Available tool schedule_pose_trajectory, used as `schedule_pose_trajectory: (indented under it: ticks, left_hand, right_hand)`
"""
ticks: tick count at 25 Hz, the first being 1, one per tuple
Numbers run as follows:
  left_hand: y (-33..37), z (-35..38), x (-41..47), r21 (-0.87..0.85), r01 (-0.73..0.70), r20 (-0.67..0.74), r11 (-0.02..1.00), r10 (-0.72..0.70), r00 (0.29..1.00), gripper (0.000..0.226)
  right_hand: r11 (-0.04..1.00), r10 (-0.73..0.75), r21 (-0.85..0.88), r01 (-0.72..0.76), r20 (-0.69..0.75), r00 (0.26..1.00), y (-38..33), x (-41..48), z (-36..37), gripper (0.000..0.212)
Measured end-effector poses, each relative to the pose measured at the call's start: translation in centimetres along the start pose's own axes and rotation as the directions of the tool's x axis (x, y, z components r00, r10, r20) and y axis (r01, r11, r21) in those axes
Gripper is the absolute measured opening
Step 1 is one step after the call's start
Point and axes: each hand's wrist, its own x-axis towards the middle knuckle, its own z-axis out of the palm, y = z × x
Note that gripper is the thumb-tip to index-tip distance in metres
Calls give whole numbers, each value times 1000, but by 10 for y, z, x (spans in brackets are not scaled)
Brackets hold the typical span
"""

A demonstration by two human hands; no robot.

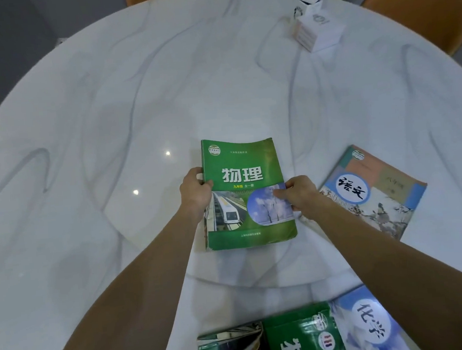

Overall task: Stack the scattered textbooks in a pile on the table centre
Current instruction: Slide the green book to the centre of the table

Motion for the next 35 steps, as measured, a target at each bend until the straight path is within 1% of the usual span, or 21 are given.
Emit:
schedule_pose_trajectory:
  ticks: [2,6,8,10,14,16,19,21,24,26,28,31,35]
  left_hand:
    - [-5,2,-1,35,-3,-9,999,3,1000,37]
    - [-13,5,-3,125,-36,-24,992,40,999,37]
    - [-15,6,-4,207,-68,-31,976,76,997,36]
    - [-17,5,-2,322,-103,-35,941,120,992,33]
    - [-21,6,-3,525,-125,-37,842,169,985,33]
    - [-21,7,-6,617,-141,-30,774,203,979,32]
    - [-15,7,-12,780,-147,-11,608,248,969,28]
    - [-6,8,-16,847,-188,37,498,298,954,25]
    - [6,14,-23,879,-312,173,360,371,913,27]
    - [14,20,-28,868,-387,255,311,391,885,30]
    - [24,30,-35,846,-453,320,280,414,852,32]
    - [38,51,-45,821,-527,401,218,438,805,32]
    - [48,90,-61,795,-599,494,101,464,735,31]
  right_hand:
    - [999,2,-46,-3,-15,1000,5,0,3,16]
    - [987,-20,-158,11,-54,998,11,1,6,37]
    - [977,-21,-212,9,-54,998,10,-2,7,42]
    - [958,-44,-285,27,-51,998,8,-4,9,40]
    - [907,-89,-419,48,-79,993,7,-7,13,29]
    - [886,-108,-461,51,-98,989,7,-8,14,29]
    - [829,-149,-556,61,-113,982,5,-14,11,25]
    - [775,-189,-626,85,-101,977,4,-17,6,27]
    - [679,-285,-720,142,-81,955,2,-25,-7,28]
    - [593,-363,-789,164,-80,928,4,-29,-15,29]
    - [532,-410,-833,149,-99,907,9,-32,-26,28]
    - [525,-418,-843,116,-136,898,21,-36,-48,26]
    - [547,-375,-835,60,-180,909,45,-38,-80,34]
